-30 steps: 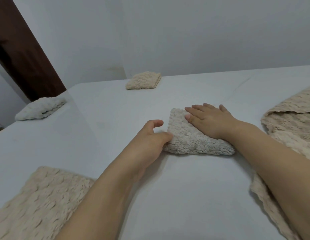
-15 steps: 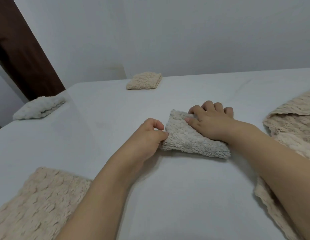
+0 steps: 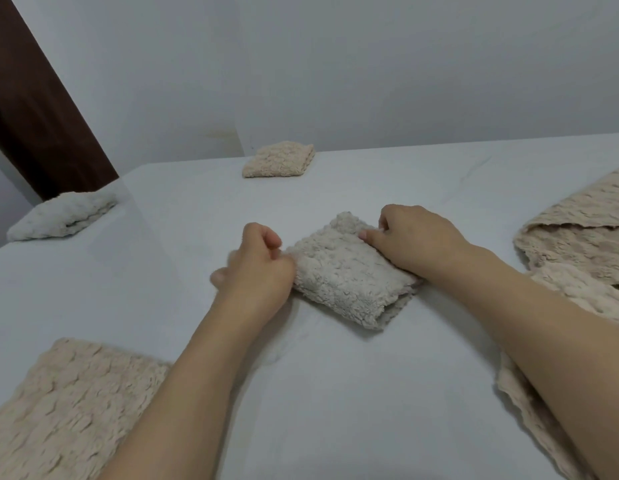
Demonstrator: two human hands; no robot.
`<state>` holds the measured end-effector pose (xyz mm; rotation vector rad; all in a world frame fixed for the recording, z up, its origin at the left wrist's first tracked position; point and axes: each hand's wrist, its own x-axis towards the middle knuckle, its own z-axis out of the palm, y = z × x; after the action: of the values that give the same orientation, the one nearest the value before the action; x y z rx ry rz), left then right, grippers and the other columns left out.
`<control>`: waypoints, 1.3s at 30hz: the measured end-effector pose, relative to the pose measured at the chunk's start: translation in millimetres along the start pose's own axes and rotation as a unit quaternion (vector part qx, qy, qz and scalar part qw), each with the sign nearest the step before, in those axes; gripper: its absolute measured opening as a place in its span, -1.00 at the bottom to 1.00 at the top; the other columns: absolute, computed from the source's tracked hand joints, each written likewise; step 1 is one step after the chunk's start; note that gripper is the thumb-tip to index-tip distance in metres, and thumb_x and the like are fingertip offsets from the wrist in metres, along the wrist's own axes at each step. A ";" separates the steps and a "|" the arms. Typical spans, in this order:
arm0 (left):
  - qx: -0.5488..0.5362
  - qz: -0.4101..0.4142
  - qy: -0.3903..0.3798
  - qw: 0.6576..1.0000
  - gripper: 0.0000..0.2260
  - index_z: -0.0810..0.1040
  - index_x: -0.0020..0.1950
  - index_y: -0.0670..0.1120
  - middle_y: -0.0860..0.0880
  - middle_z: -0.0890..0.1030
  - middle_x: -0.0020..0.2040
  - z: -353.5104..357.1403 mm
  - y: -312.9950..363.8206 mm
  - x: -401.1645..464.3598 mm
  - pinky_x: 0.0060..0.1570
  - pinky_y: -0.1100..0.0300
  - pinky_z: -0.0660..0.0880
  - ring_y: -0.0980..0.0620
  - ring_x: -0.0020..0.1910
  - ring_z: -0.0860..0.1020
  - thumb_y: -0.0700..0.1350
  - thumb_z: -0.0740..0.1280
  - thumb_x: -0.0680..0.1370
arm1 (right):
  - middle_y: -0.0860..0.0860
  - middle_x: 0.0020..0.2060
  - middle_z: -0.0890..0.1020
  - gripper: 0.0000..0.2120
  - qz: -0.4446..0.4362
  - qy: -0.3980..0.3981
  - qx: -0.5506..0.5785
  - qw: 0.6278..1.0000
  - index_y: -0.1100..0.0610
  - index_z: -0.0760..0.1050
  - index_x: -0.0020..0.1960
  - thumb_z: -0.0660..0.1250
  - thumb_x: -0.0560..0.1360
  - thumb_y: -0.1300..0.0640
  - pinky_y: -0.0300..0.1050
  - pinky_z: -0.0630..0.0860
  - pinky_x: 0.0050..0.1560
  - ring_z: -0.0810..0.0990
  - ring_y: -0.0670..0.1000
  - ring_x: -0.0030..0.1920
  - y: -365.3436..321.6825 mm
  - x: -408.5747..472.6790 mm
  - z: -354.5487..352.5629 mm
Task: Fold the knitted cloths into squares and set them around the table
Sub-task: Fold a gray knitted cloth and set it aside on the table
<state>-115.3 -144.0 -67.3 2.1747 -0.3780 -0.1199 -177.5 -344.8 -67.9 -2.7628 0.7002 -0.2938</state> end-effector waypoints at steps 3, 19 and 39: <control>0.069 0.135 0.037 0.988 -0.80 0.32 0.06 0.14 0.19 0.33 0.03 -5.1 2.8 -26.9 0.28 -0.01 0.26 0.14 0.06 0.19 0.00 0.26 0.48 | 0.03 -0.15 0.52 -0.67 0.007 0.017 0.006 1.000 0.09 0.38 -0.08 0.17 0.56 -0.19 -0.06 0.37 -0.16 0.51 0.13 -0.08 -1.3 0.0 2.5; 0.333 0.306 0.064 0.890 -0.70 0.49 0.01 -0.10 -0.06 0.54 -0.05 48.5 9.7 -32.3 -0.34 0.11 0.26 -0.12 -0.16 0.50 -0.25 0.31 0.29 | 0.14 -0.08 0.58 -0.75 0.059 0.122 0.020 0.991 0.17 0.32 0.07 0.16 0.59 -0.02 -0.02 0.37 -0.17 0.47 0.17 -0.16 3.0 1.2 12.0; 0.315 0.154 -0.080 0.933 -0.68 0.43 0.33 -0.11 -0.14 0.44 0.33 36.4 38.2 5.3 0.30 -0.07 0.27 -0.22 0.33 0.32 -0.10 0.01 0.67 | 0.14 -0.08 0.61 -0.76 0.024 0.109 -0.044 0.993 0.16 0.32 0.11 0.06 0.64 -0.02 -0.04 0.33 -0.21 0.55 0.19 -0.12 3.6 0.8 16.0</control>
<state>-127.0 -194.9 -57.9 2.7027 -0.9526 0.0047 -174.2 -344.8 -84.0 -2.8188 0.8499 -0.5759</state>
